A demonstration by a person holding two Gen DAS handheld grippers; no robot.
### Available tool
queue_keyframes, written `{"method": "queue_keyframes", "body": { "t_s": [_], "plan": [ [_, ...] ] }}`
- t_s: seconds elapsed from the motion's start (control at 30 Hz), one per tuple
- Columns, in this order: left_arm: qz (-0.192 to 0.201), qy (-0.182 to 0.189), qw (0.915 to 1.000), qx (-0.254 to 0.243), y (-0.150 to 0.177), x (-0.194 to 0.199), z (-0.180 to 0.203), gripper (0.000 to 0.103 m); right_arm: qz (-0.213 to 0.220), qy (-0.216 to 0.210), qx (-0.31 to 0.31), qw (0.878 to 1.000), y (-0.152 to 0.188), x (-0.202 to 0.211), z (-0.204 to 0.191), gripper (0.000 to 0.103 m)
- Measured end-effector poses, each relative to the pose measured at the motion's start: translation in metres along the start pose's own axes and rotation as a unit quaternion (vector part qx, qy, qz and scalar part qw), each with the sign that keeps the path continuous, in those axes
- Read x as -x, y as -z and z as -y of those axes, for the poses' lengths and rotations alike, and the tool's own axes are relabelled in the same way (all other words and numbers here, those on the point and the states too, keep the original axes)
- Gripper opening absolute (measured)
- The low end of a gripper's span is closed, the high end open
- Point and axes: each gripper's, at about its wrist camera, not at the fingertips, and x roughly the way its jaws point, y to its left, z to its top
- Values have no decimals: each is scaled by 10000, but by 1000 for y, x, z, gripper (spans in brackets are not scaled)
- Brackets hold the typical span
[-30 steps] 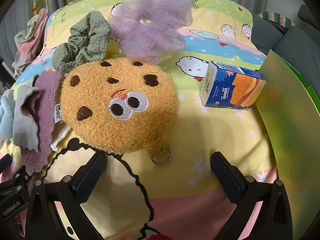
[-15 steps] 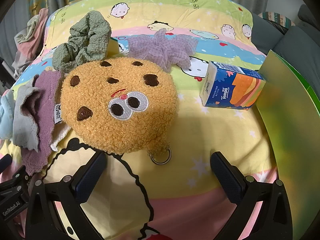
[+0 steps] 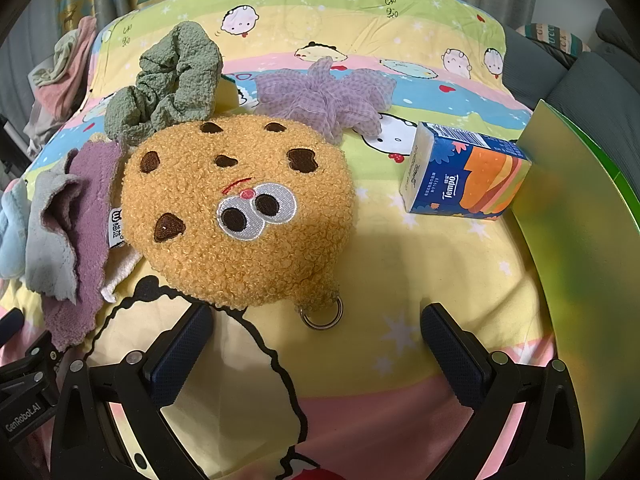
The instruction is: Organize soft objects
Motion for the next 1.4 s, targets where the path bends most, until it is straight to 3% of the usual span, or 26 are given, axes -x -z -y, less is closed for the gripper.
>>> {"method": "queue_keyframes", "body": {
  "t_s": [0.2, 0.37, 0.53, 0.7, 0.73, 0.8, 0.9, 1.03, 1.1, 1.17, 1.23, 1.33, 1.4],
  "plan": [
    [105, 284, 9992, 254, 3, 12, -10, 101, 0, 0, -1, 10000, 0, 0, 0, 103],
    [246, 1125, 9871, 1109, -1, 38, -36, 97, 0, 1, 0, 10000, 0, 0, 0, 103],
    [695, 979, 9812, 1514, -26, 78, -63, 97, -19, 33, 5, 10000, 0, -1, -1, 103],
    [574, 684, 9793, 1818, -43, 86, -86, 97, -346, 37, -137, 9993, -10, 1, 2, 103],
    [539, 707, 9785, 1861, -46, 85, -91, 98, -544, -61, -211, 9983, -14, 6, 4, 103],
    [440, 606, 9795, 1869, -52, 81, -98, 99, -531, -410, -414, 9969, -24, 23, 10, 103],
    [311, 610, 9769, 2025, -53, 72, -109, 98, -20, -956, -389, 9947, -47, 74, 4, 103],
    [137, 1070, 9642, 2422, -50, 56, -125, 98, 336, -1792, 231, 9830, -80, 126, -33, 103],
    [54, 1105, 9630, 2457, -49, 47, -127, 98, 185, -2533, 533, 9657, -92, 135, -66, 103],
    [-7, 1178, 9620, 2462, -46, 39, -129, 97, -294, -3223, 716, 9434, -110, 123, -104, 103],
    [-112, 1323, 9581, 2540, -43, 27, -134, 97, -596, -3455, 868, 9325, -120, 108, -133, 100],
    [-228, 1506, 9521, 2652, -41, 14, -141, 94, -1032, -3309, 1170, 9307, -131, 74, -180, 89],
    [-270, 1735, 9460, 2726, -40, 11, -145, 90, -1509, -3262, 1274, 9244, -132, 45, -207, 88]
  ]
}}
